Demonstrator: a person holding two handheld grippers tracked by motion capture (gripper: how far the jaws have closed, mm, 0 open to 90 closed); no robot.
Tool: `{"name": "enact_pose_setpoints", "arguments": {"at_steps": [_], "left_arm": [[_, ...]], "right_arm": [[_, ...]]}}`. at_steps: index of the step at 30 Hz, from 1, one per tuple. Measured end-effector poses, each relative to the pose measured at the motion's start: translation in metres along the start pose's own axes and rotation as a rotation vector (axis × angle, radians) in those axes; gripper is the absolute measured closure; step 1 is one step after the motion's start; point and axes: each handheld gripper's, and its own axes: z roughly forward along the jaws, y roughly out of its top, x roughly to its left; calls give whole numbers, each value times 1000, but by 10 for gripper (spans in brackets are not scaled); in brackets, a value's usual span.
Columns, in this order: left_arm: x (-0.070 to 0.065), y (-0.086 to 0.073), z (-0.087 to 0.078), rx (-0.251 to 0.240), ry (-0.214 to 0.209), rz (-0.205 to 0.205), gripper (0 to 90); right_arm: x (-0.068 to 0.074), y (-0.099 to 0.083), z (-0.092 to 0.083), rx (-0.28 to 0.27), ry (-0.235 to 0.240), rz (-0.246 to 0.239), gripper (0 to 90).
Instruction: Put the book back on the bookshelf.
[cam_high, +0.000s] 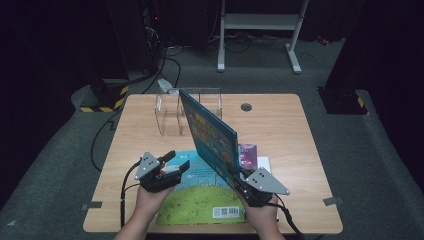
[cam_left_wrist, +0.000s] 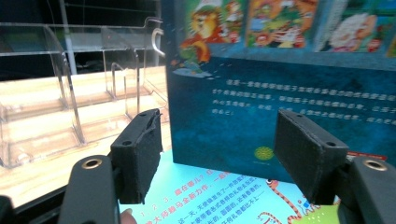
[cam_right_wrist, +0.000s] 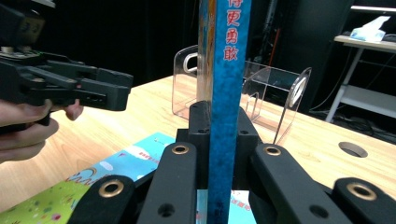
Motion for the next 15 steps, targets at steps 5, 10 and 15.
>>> {"name": "enact_pose_setpoints", "arguments": {"at_steps": [5, 10, 15], "left_arm": [[-13, 10, -5, -17, -13, 40, 267], [-26, 22, -12, -39, -48, 48, 224], [-41, 37, -20, -69, -84, 61, 201]], "right_arm": [[9, 2, 4, -8, -30, 0, 831], [20, 1, 9, -11, -59, 9, 831], [29, -2, 13, -22, -90, -4, 830]]}}
